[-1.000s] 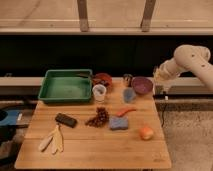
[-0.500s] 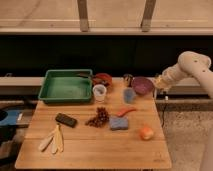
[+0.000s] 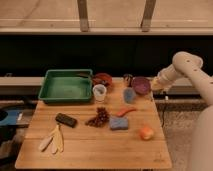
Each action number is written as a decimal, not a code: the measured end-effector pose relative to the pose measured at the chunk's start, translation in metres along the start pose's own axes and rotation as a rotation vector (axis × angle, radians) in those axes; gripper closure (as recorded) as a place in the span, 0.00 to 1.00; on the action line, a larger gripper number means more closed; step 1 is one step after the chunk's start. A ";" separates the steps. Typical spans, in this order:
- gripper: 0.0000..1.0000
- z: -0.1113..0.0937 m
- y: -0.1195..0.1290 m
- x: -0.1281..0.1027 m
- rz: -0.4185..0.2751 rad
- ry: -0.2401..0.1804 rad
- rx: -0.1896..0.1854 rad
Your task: Place fork in purple bowl
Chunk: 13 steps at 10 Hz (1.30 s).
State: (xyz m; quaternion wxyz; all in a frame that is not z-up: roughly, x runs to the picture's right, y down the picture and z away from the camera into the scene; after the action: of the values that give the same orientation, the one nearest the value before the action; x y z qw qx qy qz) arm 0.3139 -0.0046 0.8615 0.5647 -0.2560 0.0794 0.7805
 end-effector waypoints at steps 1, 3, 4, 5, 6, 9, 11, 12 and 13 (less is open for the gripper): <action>1.00 0.006 0.003 0.000 -0.007 0.014 -0.001; 1.00 0.009 0.007 0.001 -0.023 0.029 -0.005; 1.00 0.009 0.007 0.001 -0.029 0.036 -0.004; 1.00 0.011 0.008 0.000 -0.034 0.040 -0.004; 1.00 0.012 0.010 -0.001 -0.042 0.046 -0.003; 1.00 0.023 0.009 -0.005 -0.055 0.080 0.022; 1.00 0.035 0.013 -0.017 -0.068 0.102 0.048; 1.00 0.042 0.016 -0.023 -0.075 0.112 0.060; 1.00 0.044 0.016 -0.025 -0.078 0.116 0.065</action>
State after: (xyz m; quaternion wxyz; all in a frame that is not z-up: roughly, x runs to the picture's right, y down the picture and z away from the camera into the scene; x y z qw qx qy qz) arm 0.2917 -0.0131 0.9089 0.5974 -0.2852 0.1273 0.7386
